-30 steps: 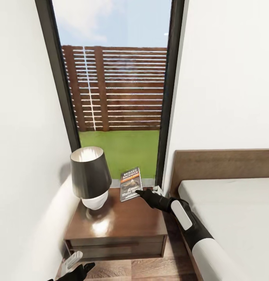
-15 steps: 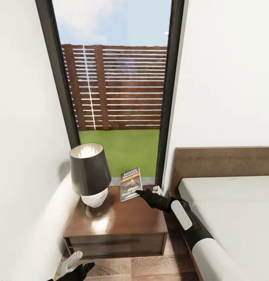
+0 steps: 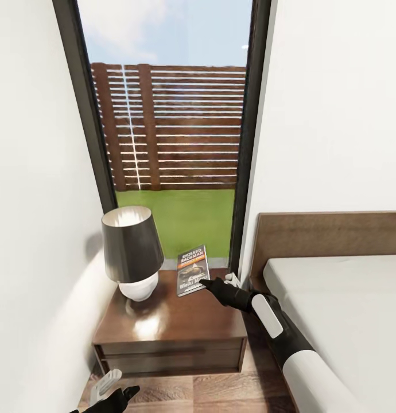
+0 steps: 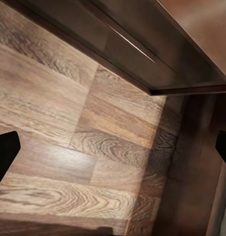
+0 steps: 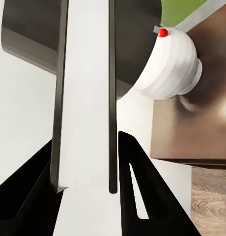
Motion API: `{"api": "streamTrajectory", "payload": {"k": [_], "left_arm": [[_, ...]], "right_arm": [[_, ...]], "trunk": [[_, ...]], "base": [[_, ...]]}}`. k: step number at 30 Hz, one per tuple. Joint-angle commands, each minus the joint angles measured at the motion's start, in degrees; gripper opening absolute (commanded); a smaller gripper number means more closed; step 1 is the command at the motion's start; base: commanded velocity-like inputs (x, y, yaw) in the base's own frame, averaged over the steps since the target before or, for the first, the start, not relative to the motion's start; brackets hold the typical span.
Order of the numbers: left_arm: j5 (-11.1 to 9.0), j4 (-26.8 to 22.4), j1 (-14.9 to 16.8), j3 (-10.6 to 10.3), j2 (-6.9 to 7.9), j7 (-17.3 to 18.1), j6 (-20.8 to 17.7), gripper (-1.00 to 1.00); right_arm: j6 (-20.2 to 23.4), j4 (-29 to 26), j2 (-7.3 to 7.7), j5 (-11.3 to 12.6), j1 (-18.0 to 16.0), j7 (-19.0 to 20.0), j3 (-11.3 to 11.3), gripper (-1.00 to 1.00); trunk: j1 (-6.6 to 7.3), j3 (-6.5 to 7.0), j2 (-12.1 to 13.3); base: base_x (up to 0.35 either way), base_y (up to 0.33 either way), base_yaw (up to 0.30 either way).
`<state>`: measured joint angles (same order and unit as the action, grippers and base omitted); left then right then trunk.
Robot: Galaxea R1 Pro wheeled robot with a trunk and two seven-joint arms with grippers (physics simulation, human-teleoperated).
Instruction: In the bedroom, move the book from the bed onto either nightstand, and place the two sandals side by side next to the bed.
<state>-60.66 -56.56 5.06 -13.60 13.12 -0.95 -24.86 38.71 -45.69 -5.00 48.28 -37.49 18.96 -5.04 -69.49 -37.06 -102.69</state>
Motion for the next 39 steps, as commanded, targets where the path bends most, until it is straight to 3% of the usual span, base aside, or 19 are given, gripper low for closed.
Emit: {"api": "streamTrajectory", "payload": {"k": [1,12,23,39], "left_arm": [[-0.3,0.0,0.0,-0.1,0.05,-0.1,-0.1,1.0],[-0.4,0.0,0.0,0.0,0.17,0.0,-0.1,1.0],[-0.8,-0.2,-0.9,4.8,1.1,1.0,-0.8,1.0],[-1.0,-0.1,-1.2,5.7,0.95,1.4,-1.1,1.0]], "right_arm": [[0.2,0.0,-0.01,0.1,0.0,0.1,0.1,-1.0],[0.5,-0.9,0.24,0.4,0.0,0.1,0.2,-1.0],[0.3,-5.0,0.31,0.1,0.1,-0.3,0.1,-1.0],[1.2,-6.5,0.34,0.1,0.1,-0.7,0.5,-1.0]], "trunk": [[-0.22,-0.24,-0.4],[-2.64,-2.22,-4.9],[-5.05,-4.19,-9.3],[-8.57,-7.06,-15.7]], "base": [[0.0,0.0,0.0],[0.0,0.0,0.0],[0.0,0.0,0.0],[0.0,0.0,0.0]]}}
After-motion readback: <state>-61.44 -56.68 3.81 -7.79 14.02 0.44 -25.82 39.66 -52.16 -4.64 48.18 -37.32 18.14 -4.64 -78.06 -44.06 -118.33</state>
